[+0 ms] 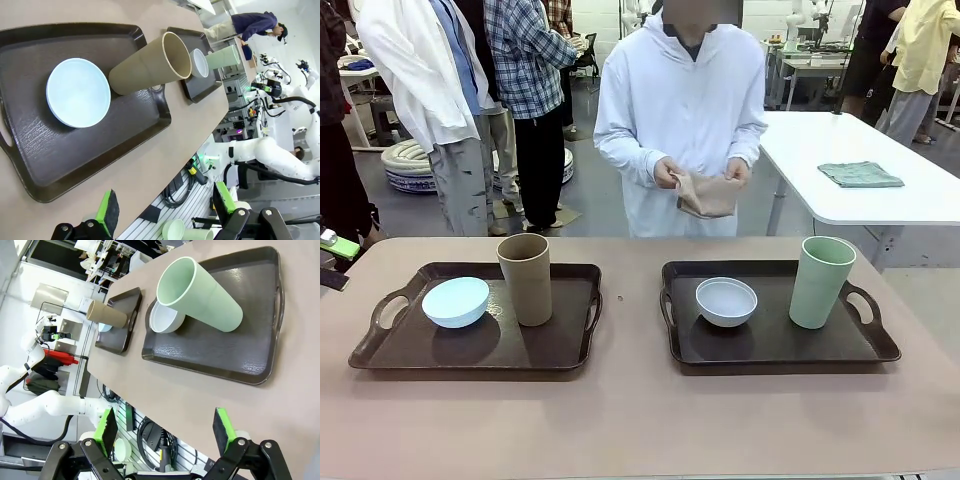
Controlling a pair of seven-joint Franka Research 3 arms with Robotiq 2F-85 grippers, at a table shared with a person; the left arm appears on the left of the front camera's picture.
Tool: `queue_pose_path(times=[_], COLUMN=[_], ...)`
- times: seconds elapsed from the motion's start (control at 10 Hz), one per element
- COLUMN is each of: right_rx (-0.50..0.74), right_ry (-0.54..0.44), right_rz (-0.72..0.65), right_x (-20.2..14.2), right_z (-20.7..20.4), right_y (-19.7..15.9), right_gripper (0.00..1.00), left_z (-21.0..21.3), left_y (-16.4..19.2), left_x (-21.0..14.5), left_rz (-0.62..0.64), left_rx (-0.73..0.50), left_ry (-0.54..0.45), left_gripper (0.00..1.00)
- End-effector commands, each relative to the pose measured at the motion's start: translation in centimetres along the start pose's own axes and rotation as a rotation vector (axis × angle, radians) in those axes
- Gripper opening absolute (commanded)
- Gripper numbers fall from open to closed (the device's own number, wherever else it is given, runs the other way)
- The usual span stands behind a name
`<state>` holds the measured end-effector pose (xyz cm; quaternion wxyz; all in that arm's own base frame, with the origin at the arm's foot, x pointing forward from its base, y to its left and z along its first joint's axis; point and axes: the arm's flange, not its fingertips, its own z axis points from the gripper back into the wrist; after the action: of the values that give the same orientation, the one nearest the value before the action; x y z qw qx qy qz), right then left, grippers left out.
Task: Set up a tray with a mat and arrange the tableware.
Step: Pick up the Picnic Bowl and Reusable plastic cup from the Handle tray in front of the human's position and hold them in the air.
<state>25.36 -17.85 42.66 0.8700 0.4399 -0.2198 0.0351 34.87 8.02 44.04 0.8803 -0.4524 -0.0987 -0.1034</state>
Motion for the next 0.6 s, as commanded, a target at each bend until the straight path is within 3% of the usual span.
queue_pose_path(times=[0.0, 0.5], right_rx=[0.013, 0.013], right_ry=[0.000, 0.000], right_rz=[0.004, 0.004], right_x=[-0.14, -0.14], right_z=[-0.03, -0.03], right_y=[-0.13, -0.13], right_gripper=[1.00, 1.00], left_z=[-0.07, -0.07], left_y=[-0.03, -0.03], left_x=[0.06, 0.06], left_rz=[0.002, 0.002], left_rx=[-0.012, -0.012], left_ry=[-0.004, -0.004], left_gripper=[1.00, 1.00])
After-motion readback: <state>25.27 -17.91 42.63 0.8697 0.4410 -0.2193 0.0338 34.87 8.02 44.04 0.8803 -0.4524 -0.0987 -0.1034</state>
